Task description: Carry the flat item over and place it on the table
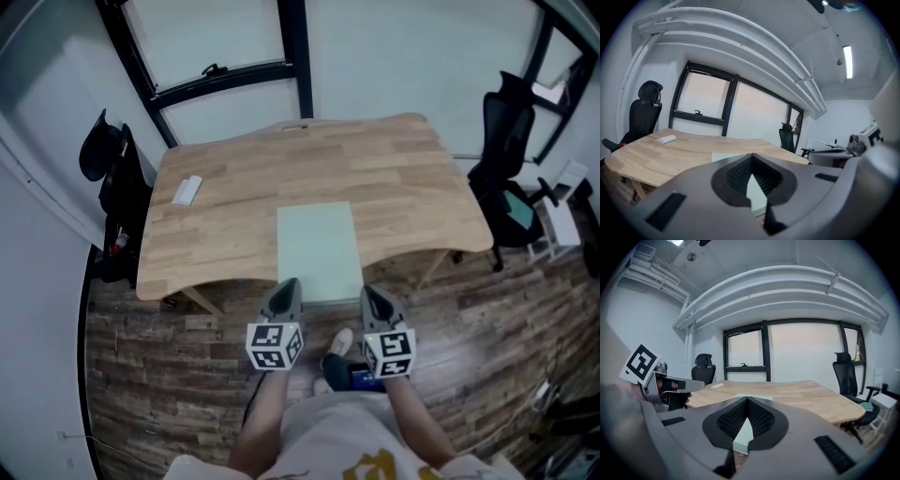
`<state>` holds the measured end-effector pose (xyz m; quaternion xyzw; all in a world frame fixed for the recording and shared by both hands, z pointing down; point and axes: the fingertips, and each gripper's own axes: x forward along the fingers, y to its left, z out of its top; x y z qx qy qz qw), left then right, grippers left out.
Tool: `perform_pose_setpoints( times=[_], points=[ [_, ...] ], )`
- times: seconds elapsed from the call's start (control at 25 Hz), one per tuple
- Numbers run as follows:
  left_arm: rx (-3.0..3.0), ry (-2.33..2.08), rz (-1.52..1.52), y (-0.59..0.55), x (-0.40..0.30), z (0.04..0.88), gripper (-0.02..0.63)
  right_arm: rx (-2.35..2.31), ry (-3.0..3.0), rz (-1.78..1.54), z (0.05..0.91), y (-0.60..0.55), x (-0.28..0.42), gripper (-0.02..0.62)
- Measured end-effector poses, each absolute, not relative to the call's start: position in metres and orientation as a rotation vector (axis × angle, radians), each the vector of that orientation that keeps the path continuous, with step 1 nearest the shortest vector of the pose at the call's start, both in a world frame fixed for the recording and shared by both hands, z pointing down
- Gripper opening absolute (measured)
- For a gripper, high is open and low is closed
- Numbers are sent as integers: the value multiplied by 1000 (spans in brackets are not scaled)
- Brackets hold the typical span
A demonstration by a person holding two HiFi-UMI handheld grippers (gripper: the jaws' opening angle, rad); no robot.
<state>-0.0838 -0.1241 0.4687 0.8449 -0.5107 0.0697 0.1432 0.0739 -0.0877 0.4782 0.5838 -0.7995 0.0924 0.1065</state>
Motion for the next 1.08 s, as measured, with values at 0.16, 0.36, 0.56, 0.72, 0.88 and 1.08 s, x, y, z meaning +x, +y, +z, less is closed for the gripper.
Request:
perform_pose_setpoints(
  times=[0.16, 0.36, 0.56, 0.72, 0.88, 1.08],
  points=[
    [2436, -1490, 190, -124, -86, 466, 2, 1725, -2374, 259, 474, -88, 72, -3],
    [2425, -1492, 178, -121, -84, 466, 2, 1697, -2366, 275, 470, -82, 76, -3],
    [2428, -1477, 179, -120, -79, 469, 2, 1705, -2347, 286, 474, -79, 82, -3],
    [2424, -1488, 172, -120, -82, 467, 2, 1709, -2344, 284, 472, -77, 82, -2],
    [2417, -1488, 169, -121, -83, 469, 2, 1727, -2347, 274, 472, -79, 83, -3],
    [2420, -1481, 164, -124, -82, 469, 2, 1729, -2328, 281, 474, -81, 86, -3]
  ],
)
